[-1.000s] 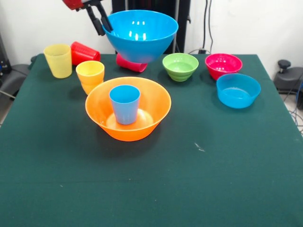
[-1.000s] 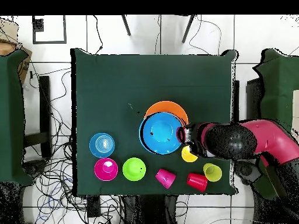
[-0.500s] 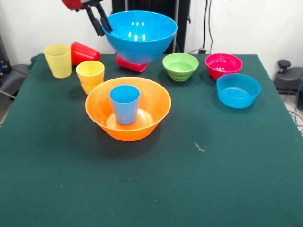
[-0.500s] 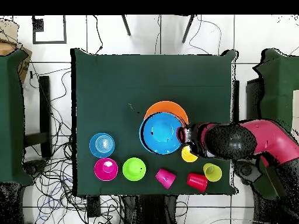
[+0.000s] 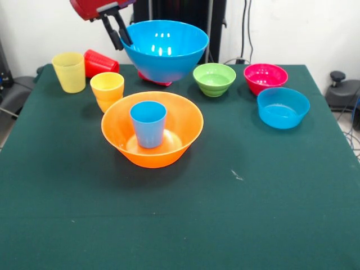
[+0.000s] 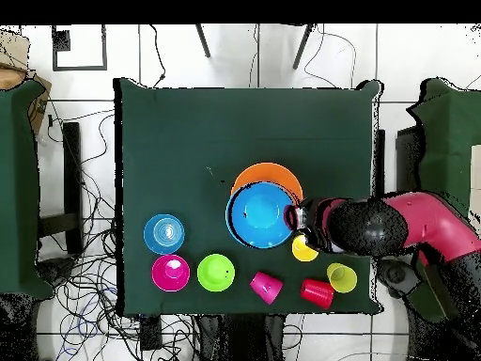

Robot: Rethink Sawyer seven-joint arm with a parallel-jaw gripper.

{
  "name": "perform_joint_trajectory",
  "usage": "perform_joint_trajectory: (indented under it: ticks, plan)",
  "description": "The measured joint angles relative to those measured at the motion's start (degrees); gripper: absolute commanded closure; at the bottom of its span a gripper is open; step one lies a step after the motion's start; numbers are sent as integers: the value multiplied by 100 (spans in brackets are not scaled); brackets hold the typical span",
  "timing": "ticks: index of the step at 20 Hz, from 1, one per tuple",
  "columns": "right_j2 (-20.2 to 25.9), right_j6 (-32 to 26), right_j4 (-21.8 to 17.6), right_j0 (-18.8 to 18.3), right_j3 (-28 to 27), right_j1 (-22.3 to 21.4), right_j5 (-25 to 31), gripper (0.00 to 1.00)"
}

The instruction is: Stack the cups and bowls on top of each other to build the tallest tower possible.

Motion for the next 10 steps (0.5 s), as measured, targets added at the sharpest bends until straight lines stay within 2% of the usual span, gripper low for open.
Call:
perform_joint_trajectory:
  ticks: [10]
  plan:
    - [-2, -434, -80, -1, -281, 311, 0, 100]
